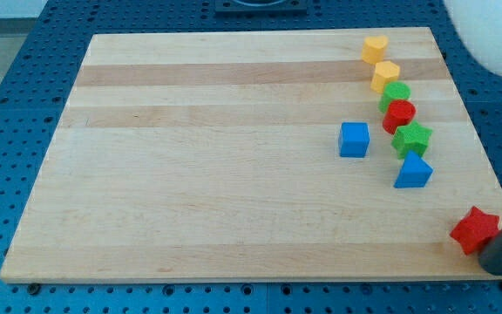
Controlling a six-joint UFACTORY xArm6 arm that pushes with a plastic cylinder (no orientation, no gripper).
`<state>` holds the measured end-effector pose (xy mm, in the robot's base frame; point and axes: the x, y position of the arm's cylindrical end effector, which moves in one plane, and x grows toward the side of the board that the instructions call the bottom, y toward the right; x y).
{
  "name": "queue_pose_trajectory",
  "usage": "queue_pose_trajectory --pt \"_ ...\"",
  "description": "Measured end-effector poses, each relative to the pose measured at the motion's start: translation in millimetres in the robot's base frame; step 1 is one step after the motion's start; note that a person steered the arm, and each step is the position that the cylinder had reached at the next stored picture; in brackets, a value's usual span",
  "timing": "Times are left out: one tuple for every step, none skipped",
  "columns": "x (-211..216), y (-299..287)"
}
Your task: Move the green star to the top center of the board
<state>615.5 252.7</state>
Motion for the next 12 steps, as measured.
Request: queue_pose_trajectory --pt "-13 0" --pt "-29 -7" --pt "-46 -10" --pt "-52 -20" --pt "-52 -58" --pt "-52 -86" --pt "-65 -118" --pt "-83 -94" --pt "-104 -108" --pt "-110 -103" --pt "-111 -84" --pt "-121 -76"
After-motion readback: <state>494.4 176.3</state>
